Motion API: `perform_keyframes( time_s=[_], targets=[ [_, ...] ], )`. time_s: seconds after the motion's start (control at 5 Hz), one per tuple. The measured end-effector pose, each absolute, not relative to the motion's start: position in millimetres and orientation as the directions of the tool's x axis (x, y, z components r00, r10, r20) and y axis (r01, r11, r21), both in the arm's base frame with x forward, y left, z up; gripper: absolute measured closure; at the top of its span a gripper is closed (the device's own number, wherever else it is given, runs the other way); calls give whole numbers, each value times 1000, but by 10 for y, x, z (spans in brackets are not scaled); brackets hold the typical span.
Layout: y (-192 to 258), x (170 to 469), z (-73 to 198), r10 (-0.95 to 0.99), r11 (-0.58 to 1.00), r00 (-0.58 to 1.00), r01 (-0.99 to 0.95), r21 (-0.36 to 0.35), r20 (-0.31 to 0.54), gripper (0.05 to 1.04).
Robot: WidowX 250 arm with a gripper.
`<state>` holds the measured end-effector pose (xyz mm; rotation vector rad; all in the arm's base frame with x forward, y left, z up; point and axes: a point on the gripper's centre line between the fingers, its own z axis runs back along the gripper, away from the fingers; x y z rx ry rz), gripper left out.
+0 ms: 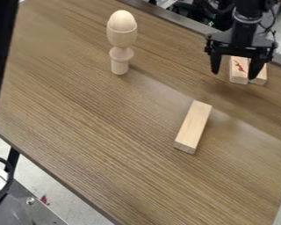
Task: Put the rectangular block with the red marking on top of the rectangular block in the middle of the table
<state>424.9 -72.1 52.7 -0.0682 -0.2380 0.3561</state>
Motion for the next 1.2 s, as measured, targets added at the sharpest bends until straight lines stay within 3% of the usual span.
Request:
perform_keyframes(
  time_s=[0.6, 1.2],
  targets=[
    [-750, 4339, 366, 343, 939, 918, -330, -99, 200, 83],
    [-771, 4498, 376, 349, 937, 913, -333, -106, 211, 84]
  ],
)
